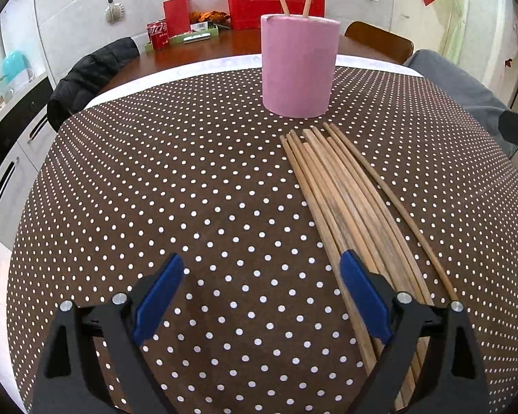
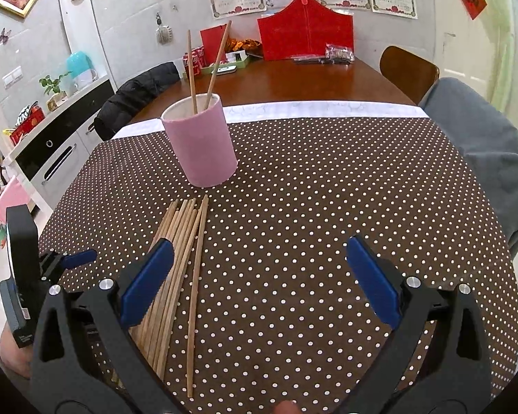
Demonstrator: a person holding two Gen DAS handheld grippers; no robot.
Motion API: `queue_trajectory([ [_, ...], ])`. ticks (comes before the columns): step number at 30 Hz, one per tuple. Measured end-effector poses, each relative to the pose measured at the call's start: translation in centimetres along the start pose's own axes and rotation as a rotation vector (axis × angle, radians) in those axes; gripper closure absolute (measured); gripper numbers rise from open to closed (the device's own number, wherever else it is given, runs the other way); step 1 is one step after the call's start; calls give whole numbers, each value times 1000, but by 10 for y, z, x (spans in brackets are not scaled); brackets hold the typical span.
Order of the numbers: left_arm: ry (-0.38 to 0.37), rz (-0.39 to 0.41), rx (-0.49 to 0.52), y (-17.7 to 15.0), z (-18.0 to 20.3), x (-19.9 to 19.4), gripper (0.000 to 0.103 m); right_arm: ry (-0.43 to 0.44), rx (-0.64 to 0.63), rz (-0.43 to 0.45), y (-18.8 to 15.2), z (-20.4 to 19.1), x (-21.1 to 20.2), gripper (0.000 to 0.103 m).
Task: Organize utensils
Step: 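Withdraw the right gripper from the cup back toward the chopstick pile, then grasp one chopstick with the left gripper while the right gripper grasps another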
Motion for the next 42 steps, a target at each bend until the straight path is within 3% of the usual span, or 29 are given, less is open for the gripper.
queue_trajectory([
  [8, 24, 10, 20, 14, 5, 5, 12, 2, -45, -71, -17, -13, 22, 5],
  [28, 24, -9, -6, -9, 2, -4, 12, -8, -94, -118, -31, -24, 32, 5],
  [36, 38, -1, 42, 7, 3, 4, 12, 2, -188, -194, -42, -45, 54, 6],
  [40, 37, 2, 53, 10, 2, 6, 12, 1, -220, -248, -49, -49, 73, 39],
  [42, 34, 4, 48, 9, 1, 6, 12, 4, -251, -237, -49, -53, 74, 42],
])
Point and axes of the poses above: each gripper's, at about its wrist camera, not at the fingertips, and x roughly the way its jaws point, z to its right, y to its top, the point moved 6 cm from there along x, roughly the way its jaws point, and after that the axes turned 3 degrees about -x, right-handed, at the moved point
